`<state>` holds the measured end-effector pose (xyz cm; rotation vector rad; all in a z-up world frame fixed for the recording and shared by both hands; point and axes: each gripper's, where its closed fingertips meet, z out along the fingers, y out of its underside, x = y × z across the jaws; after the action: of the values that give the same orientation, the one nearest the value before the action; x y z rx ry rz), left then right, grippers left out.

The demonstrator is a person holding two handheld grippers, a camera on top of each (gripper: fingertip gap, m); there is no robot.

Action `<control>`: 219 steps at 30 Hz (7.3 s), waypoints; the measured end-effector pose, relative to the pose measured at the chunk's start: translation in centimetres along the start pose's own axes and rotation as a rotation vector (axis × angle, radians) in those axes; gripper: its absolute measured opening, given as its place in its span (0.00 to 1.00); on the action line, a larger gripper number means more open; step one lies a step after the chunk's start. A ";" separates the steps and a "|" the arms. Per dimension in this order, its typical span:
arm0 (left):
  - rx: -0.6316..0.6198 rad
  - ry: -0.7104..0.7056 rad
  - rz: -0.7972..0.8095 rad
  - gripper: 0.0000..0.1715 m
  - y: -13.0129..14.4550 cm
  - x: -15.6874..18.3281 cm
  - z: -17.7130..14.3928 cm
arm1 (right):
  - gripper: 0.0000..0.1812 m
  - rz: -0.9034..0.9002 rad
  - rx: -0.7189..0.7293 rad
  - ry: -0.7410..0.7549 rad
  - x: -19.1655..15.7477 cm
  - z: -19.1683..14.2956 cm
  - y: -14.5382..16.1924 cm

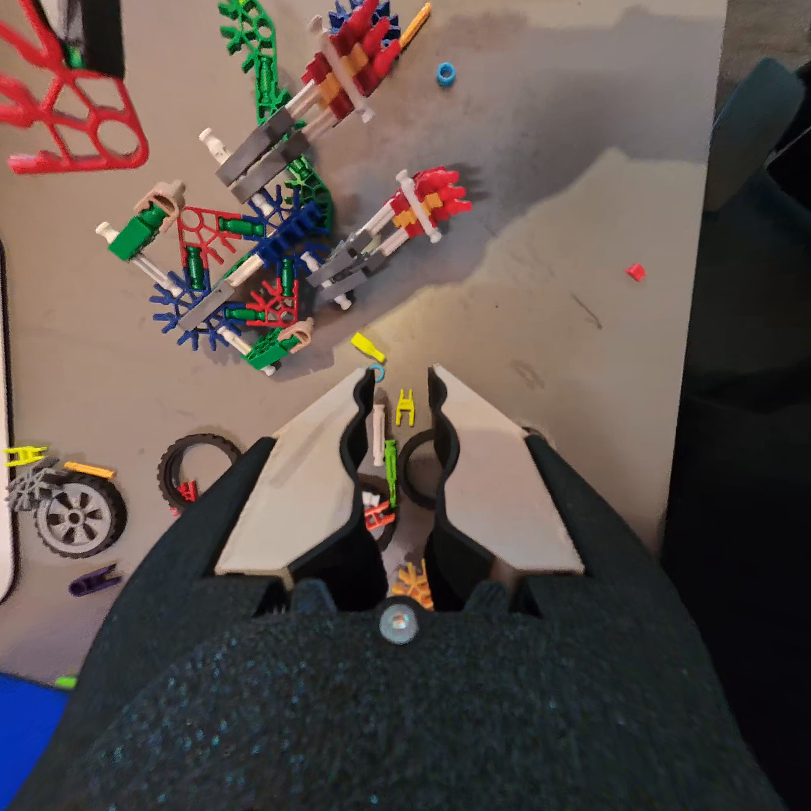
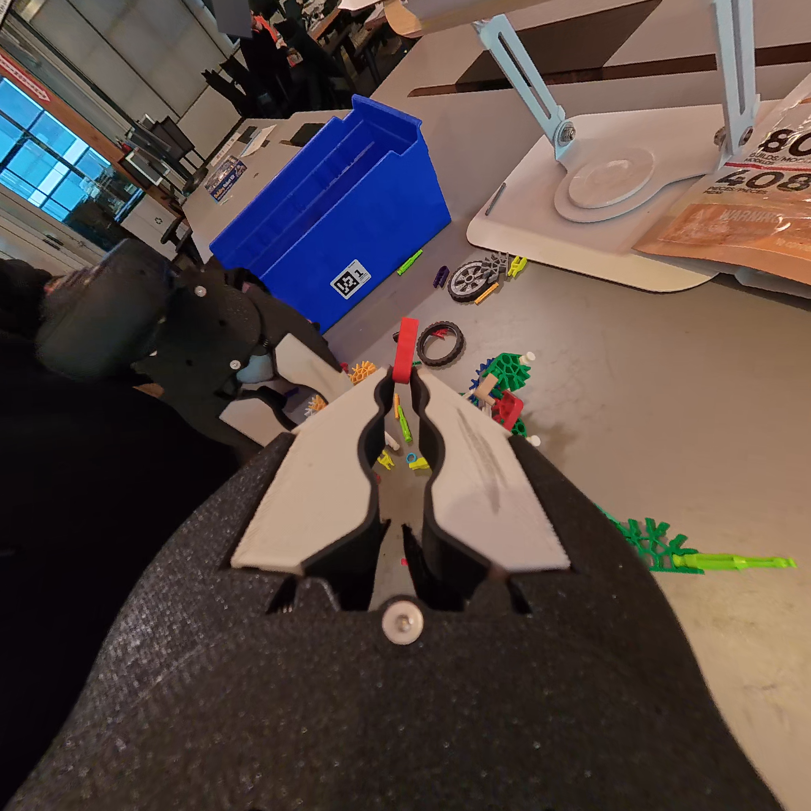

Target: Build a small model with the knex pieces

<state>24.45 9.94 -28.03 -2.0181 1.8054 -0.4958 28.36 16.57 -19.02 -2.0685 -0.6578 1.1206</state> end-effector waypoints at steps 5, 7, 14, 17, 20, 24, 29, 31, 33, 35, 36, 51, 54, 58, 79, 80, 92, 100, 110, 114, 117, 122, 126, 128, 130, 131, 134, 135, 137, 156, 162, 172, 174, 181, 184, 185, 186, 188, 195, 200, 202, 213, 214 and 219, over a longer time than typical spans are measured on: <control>0.032 -0.019 -0.070 0.13 -0.1 -0.7 1.5 | 0.04 0.001 0.002 -0.006 0.2 -0.3 0.1; 0.047 -0.018 -0.095 0.13 -0.2 -0.7 1.9 | 0.04 0.002 0.002 -0.009 0.3 -0.4 0.1; 0.082 -0.004 -0.138 0.09 -0.6 -0.6 2.9 | 0.04 0.004 -0.003 -0.020 0.7 -0.6 0.3; 0.088 -0.001 -0.142 0.04 -0.6 -0.8 3.0 | 0.04 0.005 -0.006 -0.022 0.9 -0.7 0.3; 0.105 0.027 -0.157 0.00 -0.6 -0.5 3.0 | 0.04 0.002 -0.010 -0.026 1.1 -0.7 0.2; 0.140 0.063 -0.177 0.00 -0.7 -0.1 2.7 | 0.04 0.000 -0.015 -0.032 1.2 -0.6 0.1; 0.239 0.122 -0.251 0.00 -1.3 0.0 1.1 | 0.04 -0.006 -0.020 -0.043 1.2 -0.4 -0.1; 0.286 0.144 -0.289 0.00 -1.6 -0.2 0.2 | 0.04 -0.008 -0.021 -0.046 1.1 -0.4 -0.2; 0.318 0.157 -0.326 0.00 -1.7 -0.5 -0.6 | 0.04 -0.010 -0.023 -0.049 1.1 -0.3 -0.2; 0.307 0.151 -0.331 0.00 -1.3 -0.7 -1.1 | 0.04 -0.011 -0.024 -0.051 1.1 -0.2 -0.2; 0.306 0.139 -0.329 0.00 -1.2 -0.8 -1.3 | 0.04 -0.011 -0.025 -0.052 1.1 -0.2 -0.2; 0.266 0.109 -0.330 0.02 0.1 -1.1 -3.0 | 0.04 -0.006 -0.026 -0.055 0.7 0.1 0.0; 0.249 0.124 -0.330 0.04 0.5 -0.7 -2.7 | 0.04 -0.003 -0.029 -0.054 0.7 0.1 0.2; 0.172 0.123 -0.300 0.07 1.9 -0.1 -1.7 | 0.04 -0.002 -0.043 -0.061 0.5 0.3 0.6; 0.111 0.122 -0.263 0.11 4.2 2.3 -1.0 | 0.04 -0.013 -0.078 -0.083 -0.2 1.2 1.2; 0.117 0.117 -0.263 0.11 4.1 2.2 -1.0 | 0.04 -0.014 -0.079 -0.084 -0.2 1.2 1.2; 0.097 0.040 -0.181 0.11 3.1 0.8 0.9 | 0.04 -0.011 -0.087 -0.086 -0.1 0.8 1.7; 0.077 0.026 -0.157 0.08 3.0 0.6 1.9 | 0.03 -0.007 -0.088 -0.082 0.2 0.5 1.9; 0.110 0.066 -0.133 0.11 1.6 1.6 2.0 | 0.03 -0.007 -0.091 -0.090 0.2 0.7 2.0; 0.097 0.089 -0.125 0.11 1.5 2.1 2.6 | 0.03 -0.011 -0.093 -0.089 0.2 0.7 2.0; 0.094 0.088 -0.102 0.10 1.3 2.3 2.9 | 0.03 -0.008 -0.094 -0.086 0.3 0.6 2.1; 0.091 0.103 -0.040 0.06 1.1 2.7 3.1 | 0.03 -0.003 -0.088 -0.084 0.3 0.4 2.2; 0.090 0.102 -0.026 0.05 1.0 2.7 3.1 | 0.03 0.000 -0.085 -0.082 0.4 0.3 2.3; 0.091 0.103 -0.028 0.05 1.1 2.7 3.1 | 0.03 0.001 -0.085 -0.082 0.5 0.3 2.3; 0.093 0.101 -0.029 0.05 1.1 2.7 3.1 | 0.03 0.002 -0.085 -0.083 0.5 0.3 2.3; 0.094 0.099 -0.029 0.05 1.1 2.7 3.1 | 0.03 0.002 -0.085 -0.084 0.5 0.3 2.3; 0.102 0.094 -0.036 0.05 1.1 2.6 2.9 | 0.03 0.000 -0.087 -0.086 0.5 0.4 2.3; 0.108 0.092 -0.041 0.05 1.1 2.5 2.8 | 0.03 -0.001 -0.087 -0.087 0.5 0.4 2.3; 0.111 0.093 -0.053 0.05 1.2 2.5 2.6 | 0.03 -0.003 -0.088 -0.088 0.5 0.4 2.2; 0.182 0.048 -0.112 0.05 2.5 2.8 0.0 | 0.03 -0.022 -0.117 -0.094 -2.5 1.6 3.0; 0.213 0.030 -0.137 0.05 3.1 3.0 -0.9 | 0.03 -0.022 -0.127 -0.096 -3.9 2.3 3.6; 0.247 -0.003 -0.160 0.05 3.9 2.9 -2.3 | 0.03 -0.015 -0.135 -0.116 -5.5 3.6 4.4; 0.251 -0.009 -0.162 0.05 4.0 2.8 -2.5 | 0.03 -0.012 -0.131 -0.118 -5.6 3.8 4.4; 0.259 -0.001 -0.176 0.05 4.1 2.6 -2.6 | 0.03 0.012 -0.131 -0.114 -5.6 3.9 5.3; 0.260 0.006 -0.175 0.05 3.9 2.7 -2.4 | 0.03 0.031 -0.140 -0.115 -5.6 3.9 6.1; 0.261 0.007 -0.175 0.05 3.8 2.7 -2.4 | 0.03 0.036 -0.141 -0.116 -5.6 4.0 6.2; 0.262 0.008 -0.174 0.05 3.7 2.7 -2.4 | 0.03 0.039 -0.141 -0.117 -5.6 4.0 6.4; 0.263 0.011 -0.171 0.05 3.6 2.8 -2.3 | 0.03 0.042 -0.136 -0.118 -5.7 4.0 6.4; 0.276 -0.004 -0.174 0.05 3.1 2.2 -2.7 | 0.03 0.038 -0.125 -0.122 -5.5 3.9 5.9; 0.285 -0.020 -0.186 0.05 2.9 1.5 -3.1 | 0.03 0.022 -0.124 -0.134 -5.4 4.0 5.2; 0.283 -0.024 -0.189 0.05 2.8 1.3 -3.2 | 0.03 0.015 -0.126 -0.140 -5.3 4.0 4.9; 0.282 -0.019 -0.248 0.05 2.6 0.3 -2.4 | 0.03 -0.001 -0.142 -0.161 -4.2 4.1 4.2; 0.280 -0.020 -0.249 0.05 2.6 0.2 -2.3 | 0.03 -0.001 -0.145 -0.162 -4.0 4.1 4.2; 0.256 -0.032 -0.240 0.05 2.4 -0.9 -2.2 | 0.03 -0.007 -0.142 -0.164 -3.3 3.9 3.5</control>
<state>21.22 10.51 -27.38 -2.0564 1.4062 -0.7208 23.71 13.32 -21.50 -2.1051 -0.8458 1.2825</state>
